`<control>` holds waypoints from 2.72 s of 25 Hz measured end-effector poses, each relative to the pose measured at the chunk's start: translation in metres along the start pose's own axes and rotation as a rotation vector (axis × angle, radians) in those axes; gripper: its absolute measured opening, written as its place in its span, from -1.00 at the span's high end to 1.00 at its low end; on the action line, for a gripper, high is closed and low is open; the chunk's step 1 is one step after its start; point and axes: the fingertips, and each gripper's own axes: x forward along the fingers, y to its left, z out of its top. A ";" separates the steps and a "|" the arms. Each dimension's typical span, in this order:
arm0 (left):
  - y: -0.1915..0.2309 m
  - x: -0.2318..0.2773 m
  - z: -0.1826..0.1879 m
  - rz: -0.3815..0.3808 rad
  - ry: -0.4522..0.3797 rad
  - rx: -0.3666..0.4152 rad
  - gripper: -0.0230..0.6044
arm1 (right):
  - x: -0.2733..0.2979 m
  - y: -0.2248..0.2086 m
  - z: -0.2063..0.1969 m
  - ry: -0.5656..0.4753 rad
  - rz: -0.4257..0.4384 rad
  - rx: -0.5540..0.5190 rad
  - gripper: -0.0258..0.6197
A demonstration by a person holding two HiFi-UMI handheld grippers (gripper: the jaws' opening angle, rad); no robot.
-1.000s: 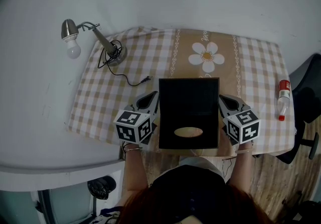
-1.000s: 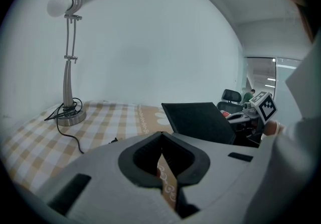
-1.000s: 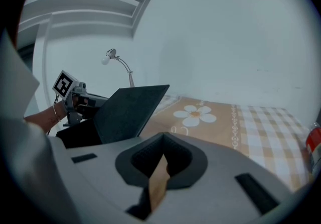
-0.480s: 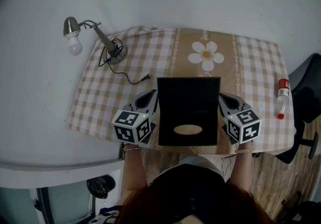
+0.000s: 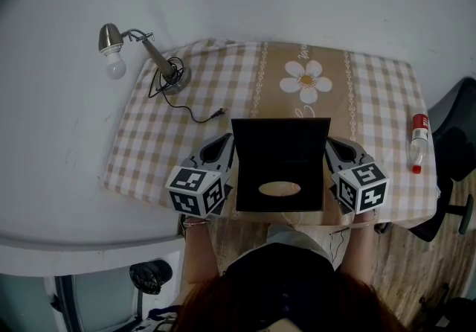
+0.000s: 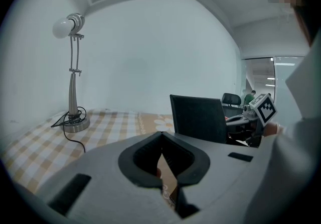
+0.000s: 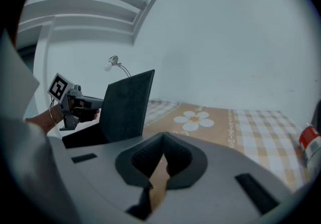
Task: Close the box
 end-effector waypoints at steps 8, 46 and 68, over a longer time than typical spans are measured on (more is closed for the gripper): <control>-0.005 -0.010 0.000 0.010 -0.019 0.005 0.85 | -0.007 0.003 0.000 -0.017 -0.031 0.024 0.87; -0.020 -0.040 -0.011 0.085 -0.079 -0.093 0.85 | -0.031 0.012 -0.007 -0.073 -0.140 0.114 0.87; -0.026 -0.050 -0.028 0.070 -0.067 -0.127 0.84 | -0.046 0.022 -0.017 -0.065 -0.169 0.114 0.87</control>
